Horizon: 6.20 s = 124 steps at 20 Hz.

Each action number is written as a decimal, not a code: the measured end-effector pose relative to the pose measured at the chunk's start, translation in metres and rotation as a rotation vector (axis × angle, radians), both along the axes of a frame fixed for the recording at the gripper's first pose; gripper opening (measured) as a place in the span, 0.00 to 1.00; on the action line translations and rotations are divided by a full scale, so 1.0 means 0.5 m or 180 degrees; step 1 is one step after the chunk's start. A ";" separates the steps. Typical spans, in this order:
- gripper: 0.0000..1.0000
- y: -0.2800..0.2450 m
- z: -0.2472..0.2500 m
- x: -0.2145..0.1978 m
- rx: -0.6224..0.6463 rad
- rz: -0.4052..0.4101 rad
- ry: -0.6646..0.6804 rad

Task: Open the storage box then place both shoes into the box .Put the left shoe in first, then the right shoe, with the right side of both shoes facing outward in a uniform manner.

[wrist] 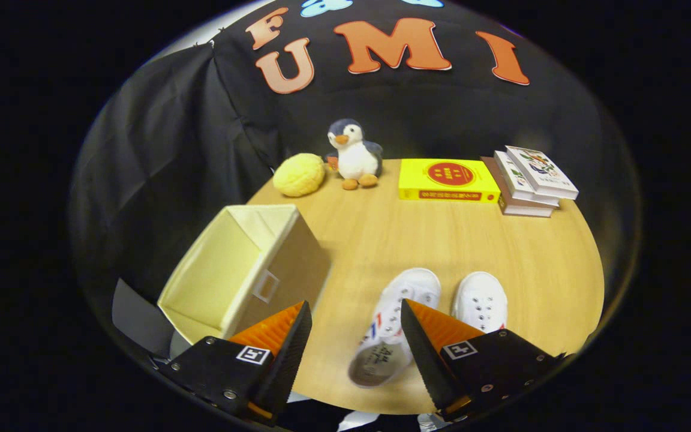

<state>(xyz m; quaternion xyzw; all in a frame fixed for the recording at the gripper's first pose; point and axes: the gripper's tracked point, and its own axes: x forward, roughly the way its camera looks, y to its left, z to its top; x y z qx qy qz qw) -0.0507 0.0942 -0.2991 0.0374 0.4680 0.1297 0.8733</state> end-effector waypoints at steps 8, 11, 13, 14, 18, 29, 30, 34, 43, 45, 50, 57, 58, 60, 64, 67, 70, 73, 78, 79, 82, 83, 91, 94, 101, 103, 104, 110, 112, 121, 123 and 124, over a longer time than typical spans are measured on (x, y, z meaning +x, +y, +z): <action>0.71 -0.091 -0.172 -0.081 -0.0525 0.0096 0.0445; 0.61 -0.105 -0.209 -0.072 -0.0673 0.0073 0.0457; 0.53 -0.095 -0.222 -0.060 -0.0642 0.0034 0.0424; 0.50 -0.092 -0.230 -0.053 -0.0634 0.0017 0.0382; 0.34 -0.086 -0.239 -0.025 -0.0666 -0.0014 0.0142; 0.04 -0.085 -0.233 -0.018 -0.0094 -0.0695 0.0916; 0.03 -0.089 -0.225 -0.008 -0.0062 -0.0740 0.0890; 0.02 -0.071 -0.156 0.037 0.0090 -0.0789 0.0662; 0.02 -0.002 -0.037 0.067 0.0382 -0.0716 0.0337; 0.01 0.005 0.004 0.076 0.0411 -0.0693 0.0224; 0.01 0.061 0.140 0.100 0.0522 -0.0509 -0.0164; 0.01 0.217 0.234 0.105 0.0703 -0.0175 -0.0256; 0.01 0.245 0.228 0.104 0.0704 -0.0141 -0.0218; 0.01 0.299 0.211 0.102 0.0687 -0.0082 -0.0130; 0.01 0.394 0.142 0.096 0.0579 -0.0071 0.0165; 0.02 0.443 0.072 0.088 0.0482 -0.0169 0.0392; 0.02 0.473 0.024 0.080 0.0370 -0.0262 0.0554; 0.03 0.501 -0.010 0.062 0.0383 -0.0369 0.0761; 0.31 0.546 0.035 0.046 0.1028 -0.0010 0.0786; 0.41 0.533 0.047 0.042 0.0994 0.0142 0.0702; 0.69 0.477 0.097 0.022 0.0991 0.0443 0.0437; 0.74 0.464 0.128 0.010 0.1116 0.0466 0.0371; 0.94 0.161 0.223 0.010 0.0805 0.0165 -0.0543; 0.94 0.014 0.156 -0.009 0.0440 -0.0160 -0.0434; 0.85 -0.284 -0.043 -0.095 -0.0308 -0.0731 0.0116; 0.81 -0.339 -0.102 -0.110 -0.0469 -0.0756 0.0209; 0.78 -0.358 -0.135 -0.122 -0.0520 -0.0771 0.0320; 0.65 -0.353 -0.235 -0.132 -0.0003 -0.0842 0.0738; 0.62 -0.346 -0.237 -0.119 0.0256 -0.0955 0.0795; 0.17 -0.340 -0.235 -0.112 0.0559 -0.1170 0.0903; 0.10 -0.331 -0.230 -0.116 0.0551 -0.1275 0.0923; 0.08 -0.324 -0.222 -0.114 0.0522 -0.1293 0.0903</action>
